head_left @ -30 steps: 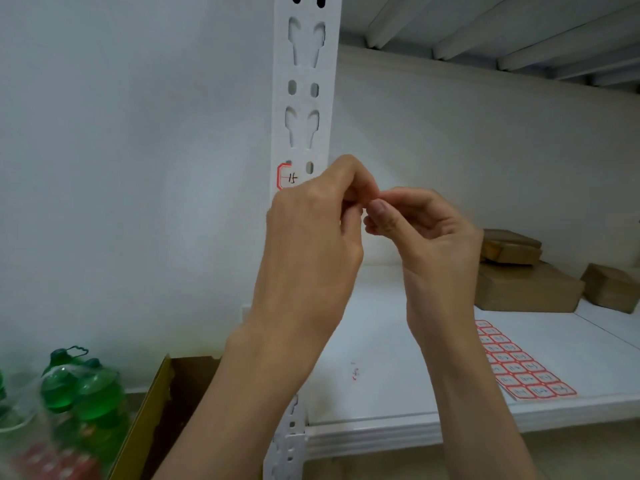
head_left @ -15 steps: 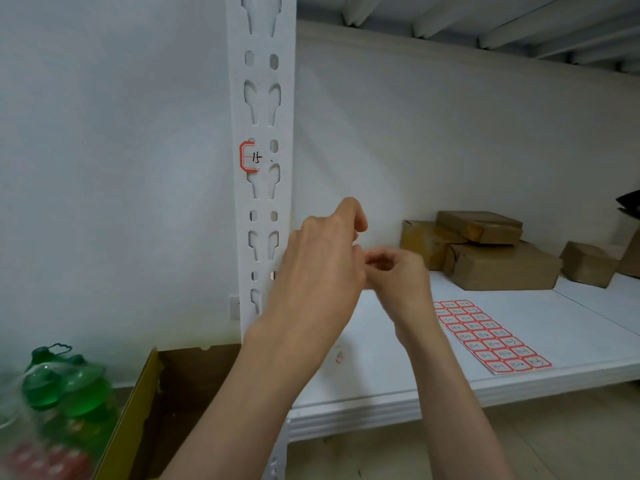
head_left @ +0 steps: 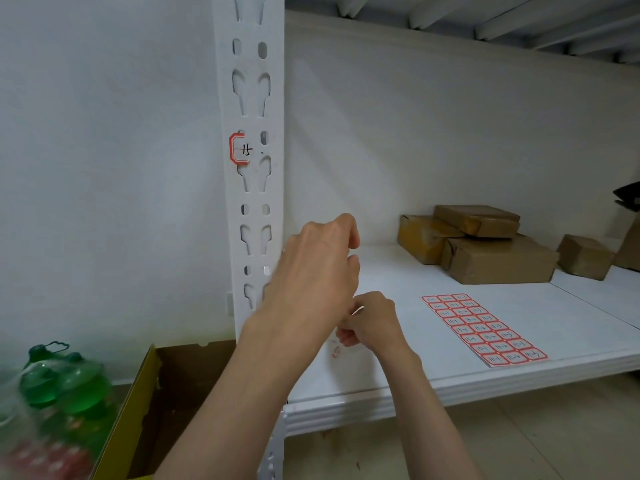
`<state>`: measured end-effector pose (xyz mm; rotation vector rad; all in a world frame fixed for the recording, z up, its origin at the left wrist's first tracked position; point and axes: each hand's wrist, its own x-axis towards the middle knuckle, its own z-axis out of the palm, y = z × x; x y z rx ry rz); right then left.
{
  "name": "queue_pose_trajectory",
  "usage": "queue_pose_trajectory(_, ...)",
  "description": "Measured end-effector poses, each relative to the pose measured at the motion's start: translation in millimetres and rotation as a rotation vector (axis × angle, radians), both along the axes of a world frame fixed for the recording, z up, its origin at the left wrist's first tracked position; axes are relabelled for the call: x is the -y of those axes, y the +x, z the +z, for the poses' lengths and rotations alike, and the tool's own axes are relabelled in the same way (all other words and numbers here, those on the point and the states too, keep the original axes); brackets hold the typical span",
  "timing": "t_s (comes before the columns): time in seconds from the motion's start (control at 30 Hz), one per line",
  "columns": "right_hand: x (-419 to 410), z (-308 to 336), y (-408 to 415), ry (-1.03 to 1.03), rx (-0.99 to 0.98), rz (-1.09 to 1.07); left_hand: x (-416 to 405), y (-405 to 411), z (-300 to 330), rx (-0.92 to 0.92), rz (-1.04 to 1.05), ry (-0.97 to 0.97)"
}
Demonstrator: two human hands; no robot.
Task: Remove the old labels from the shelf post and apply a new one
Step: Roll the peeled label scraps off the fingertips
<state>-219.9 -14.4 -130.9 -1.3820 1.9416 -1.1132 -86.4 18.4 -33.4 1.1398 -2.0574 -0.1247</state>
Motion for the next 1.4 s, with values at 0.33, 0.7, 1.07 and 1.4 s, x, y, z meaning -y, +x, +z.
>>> queue_pose_trajectory(0.33,5.5,-0.8,-1.6,0.114,-0.168,-0.035,-2.5,1.6,3.5,-0.060,-0.034,0.000)
queue_pose_trajectory(0.7,1.8,14.1,-7.2,0.110,-0.212,-0.062,-10.1,12.5,20.0,-0.219,-0.079,-0.108)
queue_pose_trajectory(1.07,-27.4,115.0,39.7,-0.797,-0.070,0.004,-32.2,70.7,63.8,-0.360,-0.129,-0.527)
queue_pose_trajectory(1.4,-47.2,144.9,97.2,-1.116,-0.006,0.166,-6.0,114.9,60.7,-0.338,0.000,-0.618)
